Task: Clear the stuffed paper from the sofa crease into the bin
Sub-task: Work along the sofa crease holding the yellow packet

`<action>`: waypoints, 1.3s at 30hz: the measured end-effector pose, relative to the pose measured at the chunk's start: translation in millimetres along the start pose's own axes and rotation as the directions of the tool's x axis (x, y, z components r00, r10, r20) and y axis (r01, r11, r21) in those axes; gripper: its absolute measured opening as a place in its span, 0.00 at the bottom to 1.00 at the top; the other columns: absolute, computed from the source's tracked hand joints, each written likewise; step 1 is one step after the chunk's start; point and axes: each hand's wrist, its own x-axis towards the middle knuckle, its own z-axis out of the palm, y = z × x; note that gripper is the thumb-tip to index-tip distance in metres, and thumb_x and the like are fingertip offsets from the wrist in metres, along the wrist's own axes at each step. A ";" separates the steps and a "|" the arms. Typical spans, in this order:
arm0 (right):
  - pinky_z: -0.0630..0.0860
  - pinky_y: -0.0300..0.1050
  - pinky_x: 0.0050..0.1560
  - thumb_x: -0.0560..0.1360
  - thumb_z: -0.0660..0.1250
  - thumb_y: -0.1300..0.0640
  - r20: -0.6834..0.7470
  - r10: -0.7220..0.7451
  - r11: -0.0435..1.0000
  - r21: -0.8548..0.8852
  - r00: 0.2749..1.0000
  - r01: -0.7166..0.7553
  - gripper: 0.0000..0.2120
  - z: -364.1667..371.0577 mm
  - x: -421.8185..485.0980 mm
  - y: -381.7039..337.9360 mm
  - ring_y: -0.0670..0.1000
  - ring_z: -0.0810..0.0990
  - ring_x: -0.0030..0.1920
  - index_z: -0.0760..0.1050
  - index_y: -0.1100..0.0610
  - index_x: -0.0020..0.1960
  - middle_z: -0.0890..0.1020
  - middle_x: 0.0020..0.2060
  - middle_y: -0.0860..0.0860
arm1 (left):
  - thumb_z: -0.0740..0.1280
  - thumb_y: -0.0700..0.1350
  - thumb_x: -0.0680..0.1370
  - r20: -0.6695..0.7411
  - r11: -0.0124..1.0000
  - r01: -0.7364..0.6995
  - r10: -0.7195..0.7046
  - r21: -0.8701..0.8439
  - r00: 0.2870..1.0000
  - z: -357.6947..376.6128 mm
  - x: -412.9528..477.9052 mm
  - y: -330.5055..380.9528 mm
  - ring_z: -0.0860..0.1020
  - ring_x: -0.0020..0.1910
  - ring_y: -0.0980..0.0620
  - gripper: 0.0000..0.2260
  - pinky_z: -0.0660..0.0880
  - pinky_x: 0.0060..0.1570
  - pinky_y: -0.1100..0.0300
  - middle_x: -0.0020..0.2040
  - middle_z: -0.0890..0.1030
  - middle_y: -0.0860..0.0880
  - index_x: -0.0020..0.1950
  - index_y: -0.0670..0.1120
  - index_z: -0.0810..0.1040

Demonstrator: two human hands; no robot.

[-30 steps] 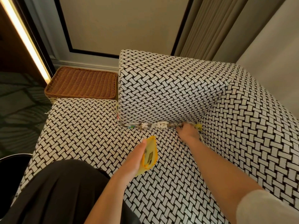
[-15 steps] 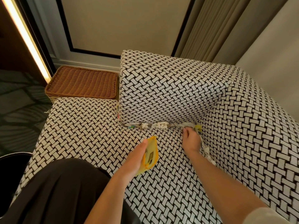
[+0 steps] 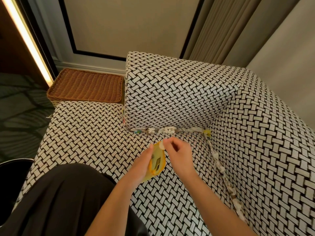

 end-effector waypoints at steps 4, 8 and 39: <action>0.61 0.32 0.26 0.78 0.61 0.60 -0.019 -0.026 0.999 -0.020 0.999 0.025 0.14 -2.1 -3.6 5.2 0.42 0.65 0.23 0.77 0.48 0.37 0.72 0.21 0.41 | 0.44 0.62 0.78 -0.008 1.000 -0.013 0.013 0.004 1.000 0.8 0.5 -0.4 0.77 0.45 0.54 0.22 0.70 0.36 0.66 0.49 0.79 0.48 0.52 0.51 0.72; 0.64 0.31 0.26 0.78 0.60 0.61 -0.150 0.133 0.979 -0.132 0.980 -0.153 0.08 -18.5 15.8 51.1 0.41 0.66 0.26 0.77 0.54 0.51 0.74 0.30 0.43 | 0.44 0.62 0.78 -0.001 1.000 0.018 -0.018 0.006 1.000 0.1 0.3 0.0 0.76 0.43 0.53 0.27 0.68 0.33 0.66 0.48 0.78 0.46 0.54 0.45 0.73; 0.77 0.50 0.47 0.76 0.62 0.47 -0.429 0.389 0.612 -0.541 0.815 -0.577 0.16 -65.3 104.6 118.8 0.58 0.80 0.47 0.70 0.56 0.58 0.80 0.48 0.56 | 0.49 0.66 0.68 0.128 0.990 -0.041 0.058 -0.136 0.990 -7.3 13.4 -13.0 0.77 0.46 0.46 0.35 0.76 0.49 0.58 0.49 0.78 0.40 0.57 0.39 0.72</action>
